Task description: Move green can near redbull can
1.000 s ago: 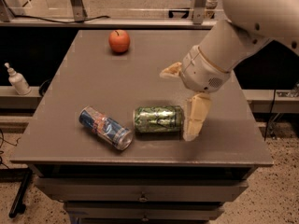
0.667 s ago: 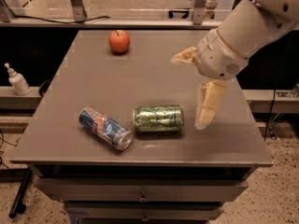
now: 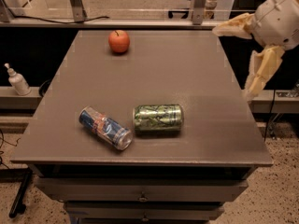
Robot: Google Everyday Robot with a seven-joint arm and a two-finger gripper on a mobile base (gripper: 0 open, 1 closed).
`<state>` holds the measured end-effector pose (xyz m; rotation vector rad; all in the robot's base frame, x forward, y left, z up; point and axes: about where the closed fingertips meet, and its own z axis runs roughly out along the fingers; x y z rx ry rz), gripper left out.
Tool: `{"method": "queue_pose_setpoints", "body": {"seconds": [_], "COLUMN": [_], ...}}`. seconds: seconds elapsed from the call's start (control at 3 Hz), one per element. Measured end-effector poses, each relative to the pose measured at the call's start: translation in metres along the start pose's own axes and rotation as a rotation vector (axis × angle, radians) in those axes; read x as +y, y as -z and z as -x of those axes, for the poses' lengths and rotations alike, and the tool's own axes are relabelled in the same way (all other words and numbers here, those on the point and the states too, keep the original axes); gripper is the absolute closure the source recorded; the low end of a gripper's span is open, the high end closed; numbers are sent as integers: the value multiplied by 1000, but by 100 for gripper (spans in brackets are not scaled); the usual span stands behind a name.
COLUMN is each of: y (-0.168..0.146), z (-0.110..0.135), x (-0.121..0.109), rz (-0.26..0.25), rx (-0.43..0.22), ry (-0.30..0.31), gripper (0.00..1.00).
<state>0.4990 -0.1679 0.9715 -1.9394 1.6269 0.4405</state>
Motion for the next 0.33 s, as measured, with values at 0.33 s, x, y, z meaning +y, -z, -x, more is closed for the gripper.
{"method": "queue_pose_setpoints", "body": {"seconds": [0.33], "y": [23], "z": [11], "x": [-13], "rz": [-58], "rx": [-16], "ry": [29], "gripper": [0]}}
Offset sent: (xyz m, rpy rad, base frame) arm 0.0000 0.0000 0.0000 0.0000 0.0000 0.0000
